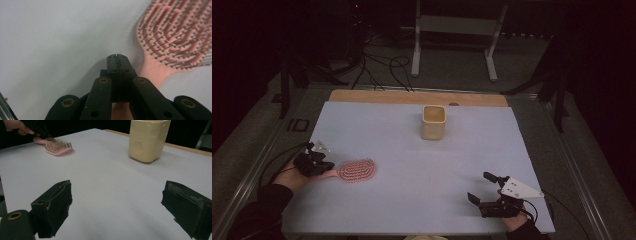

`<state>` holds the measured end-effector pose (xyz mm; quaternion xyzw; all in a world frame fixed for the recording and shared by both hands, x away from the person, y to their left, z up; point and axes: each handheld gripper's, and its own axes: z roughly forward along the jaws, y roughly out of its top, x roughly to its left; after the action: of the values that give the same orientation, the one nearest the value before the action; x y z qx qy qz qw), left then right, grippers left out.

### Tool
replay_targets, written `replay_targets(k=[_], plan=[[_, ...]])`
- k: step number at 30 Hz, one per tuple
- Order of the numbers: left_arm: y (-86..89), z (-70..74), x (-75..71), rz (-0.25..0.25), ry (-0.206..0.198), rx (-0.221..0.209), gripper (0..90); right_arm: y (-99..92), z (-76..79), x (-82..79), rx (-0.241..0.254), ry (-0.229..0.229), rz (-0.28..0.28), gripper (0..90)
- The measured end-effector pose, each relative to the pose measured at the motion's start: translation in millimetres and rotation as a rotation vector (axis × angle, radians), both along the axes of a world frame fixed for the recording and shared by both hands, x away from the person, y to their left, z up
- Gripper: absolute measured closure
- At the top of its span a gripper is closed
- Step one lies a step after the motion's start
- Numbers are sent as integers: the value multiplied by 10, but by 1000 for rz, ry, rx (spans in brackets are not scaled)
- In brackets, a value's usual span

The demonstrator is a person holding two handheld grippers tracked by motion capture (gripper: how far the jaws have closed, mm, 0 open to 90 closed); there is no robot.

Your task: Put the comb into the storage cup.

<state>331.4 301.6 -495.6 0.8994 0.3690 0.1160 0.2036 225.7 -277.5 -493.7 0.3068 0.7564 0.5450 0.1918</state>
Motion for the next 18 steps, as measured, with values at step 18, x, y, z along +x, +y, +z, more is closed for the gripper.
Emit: replay_targets(k=[18], plan=[[-81,22,-356,-39,42,17,900,14,-7,5,-5,8,1,87]])
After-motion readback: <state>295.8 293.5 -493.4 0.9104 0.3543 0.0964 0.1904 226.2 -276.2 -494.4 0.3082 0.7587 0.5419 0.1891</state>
